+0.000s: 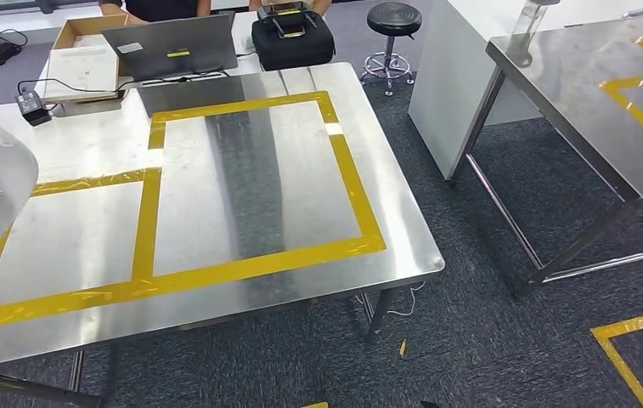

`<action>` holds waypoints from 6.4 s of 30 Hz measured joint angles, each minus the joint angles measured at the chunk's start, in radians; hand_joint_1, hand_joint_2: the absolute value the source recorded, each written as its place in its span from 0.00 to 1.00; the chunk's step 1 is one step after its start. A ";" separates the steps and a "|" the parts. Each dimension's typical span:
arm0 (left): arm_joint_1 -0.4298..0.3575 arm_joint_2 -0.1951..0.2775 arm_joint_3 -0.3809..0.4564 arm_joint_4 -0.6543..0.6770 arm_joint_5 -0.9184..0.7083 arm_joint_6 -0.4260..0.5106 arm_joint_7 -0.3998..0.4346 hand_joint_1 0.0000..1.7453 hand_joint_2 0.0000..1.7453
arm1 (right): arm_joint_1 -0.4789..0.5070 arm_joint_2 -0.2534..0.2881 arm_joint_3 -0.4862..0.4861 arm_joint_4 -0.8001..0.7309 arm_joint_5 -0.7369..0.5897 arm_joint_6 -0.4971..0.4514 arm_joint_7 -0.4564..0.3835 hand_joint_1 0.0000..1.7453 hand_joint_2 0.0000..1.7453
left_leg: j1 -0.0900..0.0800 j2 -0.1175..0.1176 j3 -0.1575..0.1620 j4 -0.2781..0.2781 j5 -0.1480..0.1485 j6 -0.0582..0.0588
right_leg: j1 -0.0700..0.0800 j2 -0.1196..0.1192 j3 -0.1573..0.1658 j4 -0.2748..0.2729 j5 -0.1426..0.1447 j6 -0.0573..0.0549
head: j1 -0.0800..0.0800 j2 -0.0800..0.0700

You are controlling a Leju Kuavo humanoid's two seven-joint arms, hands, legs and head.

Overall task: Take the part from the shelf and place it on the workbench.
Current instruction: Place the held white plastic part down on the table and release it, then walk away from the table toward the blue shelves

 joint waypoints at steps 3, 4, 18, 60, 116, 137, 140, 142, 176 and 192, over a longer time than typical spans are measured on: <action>-0.115 0.016 -0.047 0.186 -0.181 0.188 0.007 1.00 1.00 | -0.002 0.000 0.000 0.000 0.004 -0.004 0.000 0.00 1.00 | 0.000 0.000 0.004 -0.008 0.002 -0.005 | -0.001 -0.001 0.001 0.000 -0.002 -0.005 | 0.000 0.000; -0.147 0.018 -0.060 0.242 -0.214 0.225 0.014 1.00 1.00 | -0.002 0.000 0.000 0.000 0.005 -0.005 0.000 0.00 1.00 | -0.001 -0.001 0.006 -0.010 0.002 -0.007 | -0.001 -0.001 0.002 0.000 -0.002 -0.006 | 0.000 0.000; -0.308 -0.042 -0.239 0.681 -0.475 0.482 0.342 1.00 1.00 | 0.010 -0.005 -0.011 0.000 0.014 -0.018 0.000 0.00 1.00 | -0.003 0.000 0.008 -0.012 0.006 -0.014 | -0.003 0.000 0.004 -0.001 0.000 -0.012 | 0.000 0.000; -0.030 -0.038 0.143 0.665 -0.824 0.558 0.386 0.00 0.00 | 0.028 -0.064 0.039 0.002 0.109 0.022 0.000 0.00 0.00 | -0.004 0.000 0.007 -0.012 0.004 -0.012 | -0.004 -0.001 0.004 -0.001 -0.001 -0.011 | 0.000 0.000; -0.058 -0.069 0.007 -0.186 -0.181 0.555 -0.262 0.00 0.00 | 0.002 0.001 -0.050 0.009 0.028 -0.052 0.003 0.00 0.00 | -0.008 0.004 0.049 0.009 -0.059 -0.006 | -0.025 0.006 -0.078 0.024 0.070 0.009 | 0.008 0.000; 0.245 -0.146 0.083 -0.491 -0.267 0.556 -0.261 0.00 0.00 | -0.003 0.007 -0.067 0.008 0.022 -0.052 0.009 0.00 0.00 | 0.000 0.005 -0.135 0.097 0.004 -0.028 | -0.029 -0.009 0.057 0.000 -0.044 -0.017 | 0.019 0.000; 0.298 -0.152 0.123 -0.519 -0.267 0.556 -0.261 0.00 0.00 | -0.001 0.007 -0.070 0.008 0.021 -0.052 0.009 0.00 0.00 | 0.005 0.003 -0.154 0.253 -0.100 -0.041 | -0.029 -0.010 0.014 0.000 -0.010 -0.018 | 0.018 0.000; 0.331 -0.157 0.150 -0.535 -0.265 0.556 -0.261 0.00 0.00 | 0.000 0.008 -0.073 0.008 0.021 -0.052 0.009 0.00 0.00 | 0.010 0.003 -0.109 0.252 -0.067 -0.049 | -0.032 -0.010 -0.017 0.003 0.013 -0.012 | 0.018 0.000; 0.504 -0.304 1.109 0.392 -0.345 0.556 -0.259 0.00 0.00 | -0.001 -0.013 -0.083 0.007 0.035 -0.028 0.012 0.00 0.00 | 0.021 -0.003 0.056 0.055 -0.041 -0.057 | -0.028 -0.024 -0.035 0.002 0.044 0.010 | 0.024 0.000; 0.574 -0.445 1.269 0.716 -0.605 0.540 0.398 0.00 0.00 | -0.002 -0.025 -0.083 0.006 0.043 -0.025 0.050 0.00 0.00 | -0.009 0.012 -0.059 0.014 0.054 0.025 | -0.002 -0.012 0.132 0.014 -0.096 -0.009 | 0.043 0.000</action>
